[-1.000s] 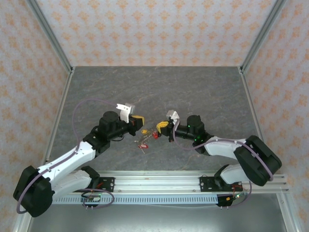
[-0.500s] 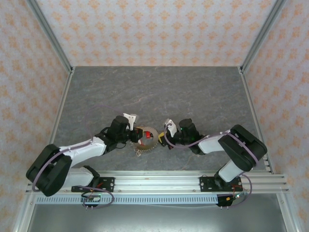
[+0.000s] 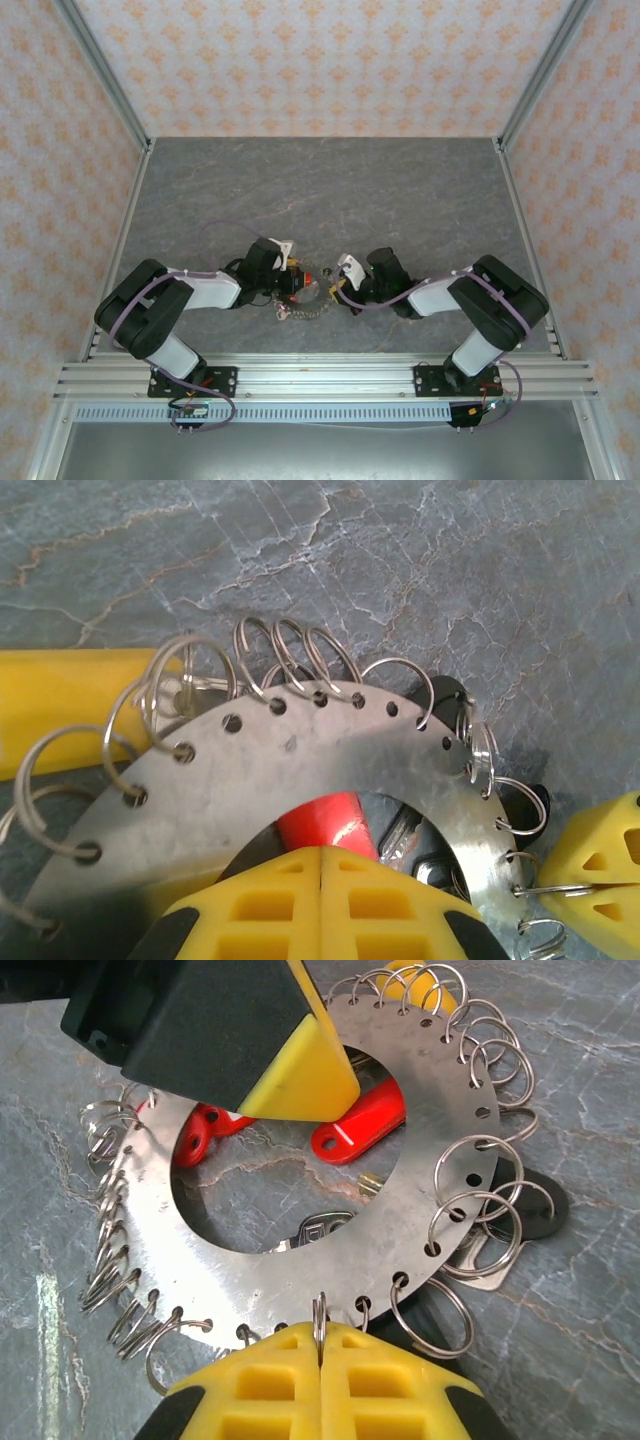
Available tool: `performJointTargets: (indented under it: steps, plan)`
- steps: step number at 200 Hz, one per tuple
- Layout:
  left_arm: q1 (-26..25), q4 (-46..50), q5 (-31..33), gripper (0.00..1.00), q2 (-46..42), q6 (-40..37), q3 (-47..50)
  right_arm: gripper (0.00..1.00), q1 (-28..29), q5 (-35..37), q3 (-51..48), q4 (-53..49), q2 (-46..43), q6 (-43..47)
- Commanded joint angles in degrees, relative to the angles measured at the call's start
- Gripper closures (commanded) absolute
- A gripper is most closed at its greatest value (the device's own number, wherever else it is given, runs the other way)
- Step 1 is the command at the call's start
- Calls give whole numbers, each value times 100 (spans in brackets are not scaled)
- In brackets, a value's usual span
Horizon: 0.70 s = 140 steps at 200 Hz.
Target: Put the keys on the keyring
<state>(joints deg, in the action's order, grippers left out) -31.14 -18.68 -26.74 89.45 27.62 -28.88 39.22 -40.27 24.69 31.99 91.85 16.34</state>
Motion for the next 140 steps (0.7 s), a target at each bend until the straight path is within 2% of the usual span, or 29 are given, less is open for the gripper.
performJointTargets:
  steps: [1, 54, 96, 114, 140]
  plan:
    - [-25, 296, 180, 100, 31, 58, 14, 100, 86, 238, 122, -1152, -16, 418]
    - [-24, 253, 228, 100, -33, 143, 6, 100, 250, 248, 360, -2194, -537, 758]
    - [-29, 221, 37, 100, -47, 163, -82, 100, 261, 487, -220, 387, -660, -315]
    - [-28, 257, 21, 100, -122, 165, -78, 100, 261, 630, -280, 1019, -643, -560]
    - [-25, 349, -150, 100, -282, 126, -120, 100, 261, 404, -259, 1593, -612, -738]
